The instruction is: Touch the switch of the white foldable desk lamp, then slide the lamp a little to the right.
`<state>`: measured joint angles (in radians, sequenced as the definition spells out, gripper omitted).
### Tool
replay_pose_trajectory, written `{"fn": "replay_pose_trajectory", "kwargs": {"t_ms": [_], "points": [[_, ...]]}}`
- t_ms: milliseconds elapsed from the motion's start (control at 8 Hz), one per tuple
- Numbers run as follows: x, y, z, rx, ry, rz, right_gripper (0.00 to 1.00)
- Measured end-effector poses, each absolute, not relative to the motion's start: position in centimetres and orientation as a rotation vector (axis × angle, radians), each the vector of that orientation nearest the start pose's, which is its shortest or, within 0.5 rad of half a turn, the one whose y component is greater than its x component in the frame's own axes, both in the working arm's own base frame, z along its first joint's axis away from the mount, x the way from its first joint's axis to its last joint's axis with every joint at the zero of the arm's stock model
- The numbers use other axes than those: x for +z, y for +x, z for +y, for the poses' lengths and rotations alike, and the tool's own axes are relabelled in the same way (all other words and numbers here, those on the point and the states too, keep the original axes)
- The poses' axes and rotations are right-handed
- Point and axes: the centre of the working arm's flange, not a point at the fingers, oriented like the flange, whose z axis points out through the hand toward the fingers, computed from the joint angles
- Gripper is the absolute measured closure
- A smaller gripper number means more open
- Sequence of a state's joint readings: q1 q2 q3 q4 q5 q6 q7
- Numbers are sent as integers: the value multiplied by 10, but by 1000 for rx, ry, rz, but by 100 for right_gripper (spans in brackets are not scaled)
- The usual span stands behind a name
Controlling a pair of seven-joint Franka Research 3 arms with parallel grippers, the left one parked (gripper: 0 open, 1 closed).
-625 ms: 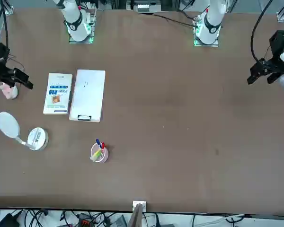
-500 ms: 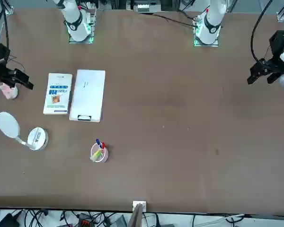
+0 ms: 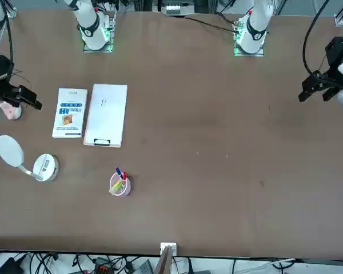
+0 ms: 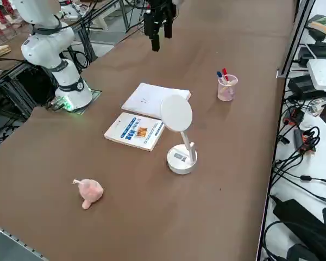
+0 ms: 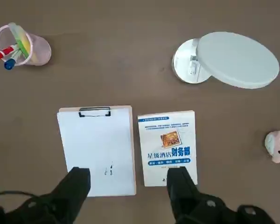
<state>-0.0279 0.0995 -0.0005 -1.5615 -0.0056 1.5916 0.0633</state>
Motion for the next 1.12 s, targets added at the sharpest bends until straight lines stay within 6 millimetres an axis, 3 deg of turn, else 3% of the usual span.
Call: {"fn": "replay_pose_trajectory", "kwargs": {"t_ms": [250,500,875,1125], "points": [[564,590,-6,117,-3179,99,0],[532,608,17,120,-3251,31,0],[428,651,14,138,-3321,63,0],[355,668,11,72,-3418,133,0]]}}
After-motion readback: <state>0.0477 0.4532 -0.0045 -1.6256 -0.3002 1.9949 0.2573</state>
